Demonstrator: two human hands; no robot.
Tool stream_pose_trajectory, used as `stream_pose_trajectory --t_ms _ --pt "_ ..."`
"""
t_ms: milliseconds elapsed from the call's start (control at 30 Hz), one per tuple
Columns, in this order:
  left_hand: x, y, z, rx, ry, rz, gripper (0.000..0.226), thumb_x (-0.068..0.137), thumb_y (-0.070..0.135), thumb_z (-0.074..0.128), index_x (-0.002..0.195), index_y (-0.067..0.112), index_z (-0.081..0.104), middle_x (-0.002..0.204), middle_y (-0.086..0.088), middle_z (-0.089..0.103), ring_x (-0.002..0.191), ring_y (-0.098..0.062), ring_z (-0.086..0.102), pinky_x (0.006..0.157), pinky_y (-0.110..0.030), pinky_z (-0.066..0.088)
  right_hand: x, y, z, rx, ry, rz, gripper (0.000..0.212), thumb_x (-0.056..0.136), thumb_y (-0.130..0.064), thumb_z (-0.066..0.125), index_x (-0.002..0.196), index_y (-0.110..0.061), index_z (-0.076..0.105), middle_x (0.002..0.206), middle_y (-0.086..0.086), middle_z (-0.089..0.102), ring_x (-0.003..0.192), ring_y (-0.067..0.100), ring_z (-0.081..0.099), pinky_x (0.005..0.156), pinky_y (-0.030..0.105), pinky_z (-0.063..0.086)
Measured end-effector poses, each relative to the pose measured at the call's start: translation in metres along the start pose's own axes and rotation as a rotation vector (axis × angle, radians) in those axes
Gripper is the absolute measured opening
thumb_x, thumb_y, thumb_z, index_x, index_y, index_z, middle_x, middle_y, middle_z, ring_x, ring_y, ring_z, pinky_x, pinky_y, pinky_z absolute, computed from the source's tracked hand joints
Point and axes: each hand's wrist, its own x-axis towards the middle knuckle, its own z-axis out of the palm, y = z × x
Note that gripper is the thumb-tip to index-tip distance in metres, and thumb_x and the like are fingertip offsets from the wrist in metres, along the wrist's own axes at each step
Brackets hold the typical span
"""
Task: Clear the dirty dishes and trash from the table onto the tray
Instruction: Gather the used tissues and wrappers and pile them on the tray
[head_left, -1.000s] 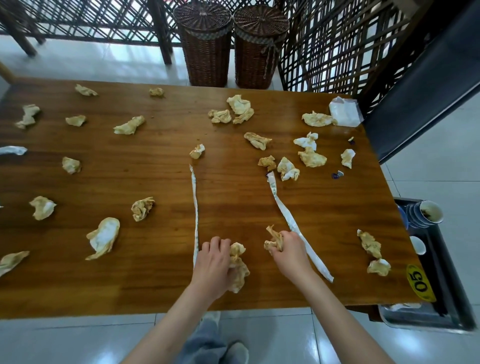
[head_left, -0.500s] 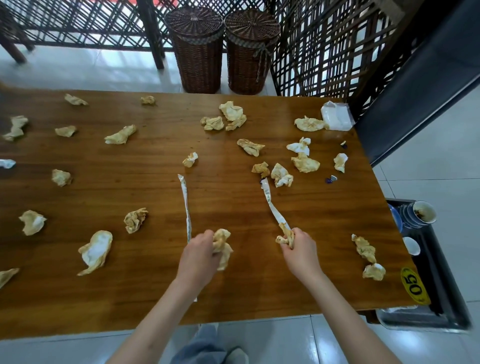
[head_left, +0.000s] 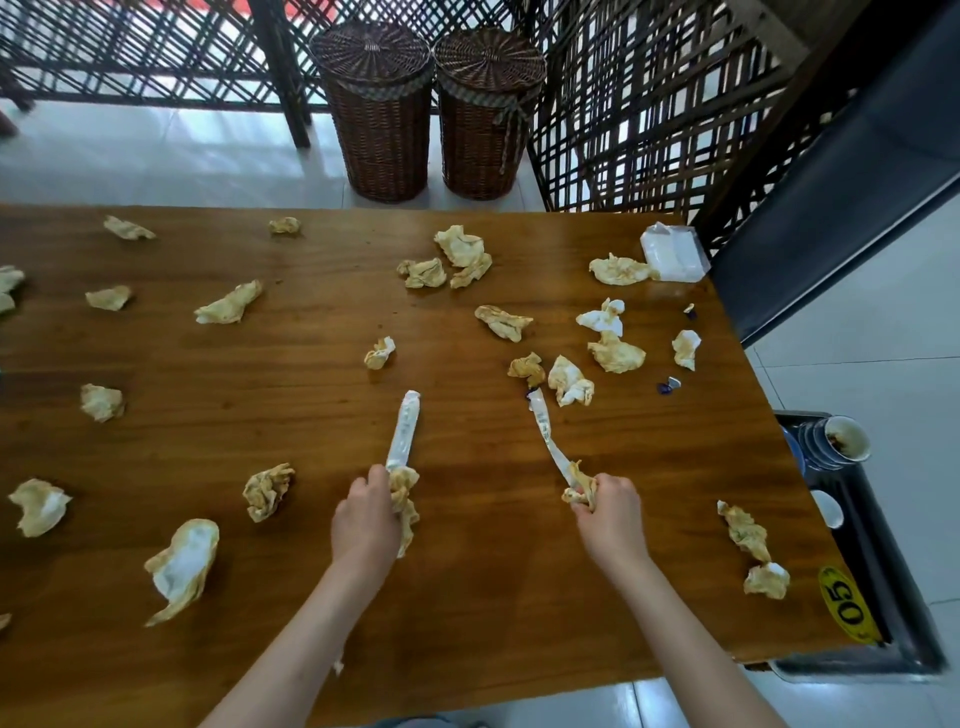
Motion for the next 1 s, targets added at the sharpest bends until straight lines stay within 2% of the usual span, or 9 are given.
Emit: stream_pose_trajectory --t_ms 167,300,367,500,600,667,800,900,1000 --pt "0.02 0.005 -0.016 -0.139 0.076 0.093 0.036 0.085 0.002 0.061 0.114 0.015 0.043 0.099 -0.006 0.058 0.073 -0.014 0.053 0.058 -0.024 0.044 0.008 -0.006 0.004 -0.037 -0.036 -0.004 0.033 0.085 -0.017 0.066 0.117 -0.013 0.058 0.116 0.004 0.057 0.108 0.017 0.052 0.088 0.028 0.051" --pt "0.041 0.01 -0.028 -0.204 0.107 0.142 0.075 0.079 -0.006 0.065 0.144 0.009 0.03 0.121 -0.013 0.056 0.107 -0.026 0.057 0.084 -0.033 0.049 0.009 -0.012 0.011 -0.054 -0.071 0.007 0.023 0.086 -0.015 0.064 0.107 -0.016 0.057 0.109 0.0 0.058 0.103 0.015 0.05 0.08 0.024 0.048" --pt "0.053 0.012 -0.032 -0.198 0.146 0.157 0.068 0.079 -0.008 0.064 0.14 0.006 0.039 0.12 -0.014 0.057 0.107 -0.025 0.055 0.086 -0.032 0.047 0.009 -0.016 0.014 -0.018 -0.087 0.027 0.024 0.086 -0.013 0.063 0.108 -0.018 0.053 0.107 -0.002 0.058 0.104 0.015 0.051 0.079 0.024 0.049" --pt "0.084 0.017 -0.042 -0.254 0.252 0.243 0.037 0.077 -0.009 0.064 0.111 0.006 0.061 0.094 -0.007 0.056 0.079 -0.014 0.048 0.067 -0.024 0.04 0.015 -0.025 0.01 0.109 -0.052 0.008 0.044 0.086 -0.01 0.062 0.126 -0.019 0.045 0.118 -0.001 0.055 0.115 0.016 0.049 0.087 0.025 0.047" --pt "0.108 0.024 -0.046 -0.249 0.294 0.257 0.028 0.073 -0.006 0.068 0.097 0.005 0.062 0.094 -0.009 0.055 0.081 -0.021 0.052 0.066 -0.029 0.043 0.03 -0.032 -0.001 0.07 0.023 -0.077 0.035 0.088 -0.016 0.06 0.123 -0.018 0.054 0.116 -0.004 0.056 0.111 0.01 0.046 0.083 0.017 0.039" --pt "0.124 0.028 -0.043 -0.127 0.295 0.213 0.031 0.071 0.002 0.074 0.1 0.004 0.062 0.11 -0.015 0.055 0.1 -0.03 0.052 0.08 -0.036 0.047 0.043 -0.038 -0.009 0.05 0.073 -0.116 0.03 0.089 -0.018 0.06 0.119 -0.017 0.058 0.11 -0.005 0.056 0.103 0.008 0.043 0.079 0.015 0.034" --pt "0.153 0.036 -0.035 0.12 0.141 0.176 0.05 0.072 0.015 0.077 0.116 0.009 0.056 0.147 -0.019 0.031 0.134 -0.036 0.03 0.107 -0.046 0.033 0.078 -0.054 -0.023 0.012 0.14 -0.136 0.038 0.09 -0.017 0.058 0.128 -0.014 0.053 0.117 -0.001 0.053 0.112 0.012 0.044 0.088 0.019 0.041" --pt "0.167 0.04 -0.028 0.1 0.039 0.118 0.06 0.076 0.015 0.073 0.13 0.013 0.046 0.147 -0.015 0.034 0.133 -0.032 0.034 0.107 -0.042 0.035 0.106 -0.065 -0.028 -0.029 0.132 -0.167 0.042 0.089 -0.019 0.061 0.13 -0.013 0.052 0.126 0.0 0.046 0.12 0.014 0.041 0.095 0.021 0.04" --pt "0.17 0.039 -0.021 0.099 0.115 0.142 0.052 0.076 0.007 0.071 0.123 0.013 0.051 0.122 -0.009 0.055 0.11 -0.027 0.05 0.092 -0.035 0.046 0.123 -0.071 -0.024 -0.094 0.056 -0.186 0.045 0.09 -0.022 0.06 0.133 -0.019 0.049 0.139 0.0 0.039 0.13 0.017 0.031 0.103 0.027 0.036"
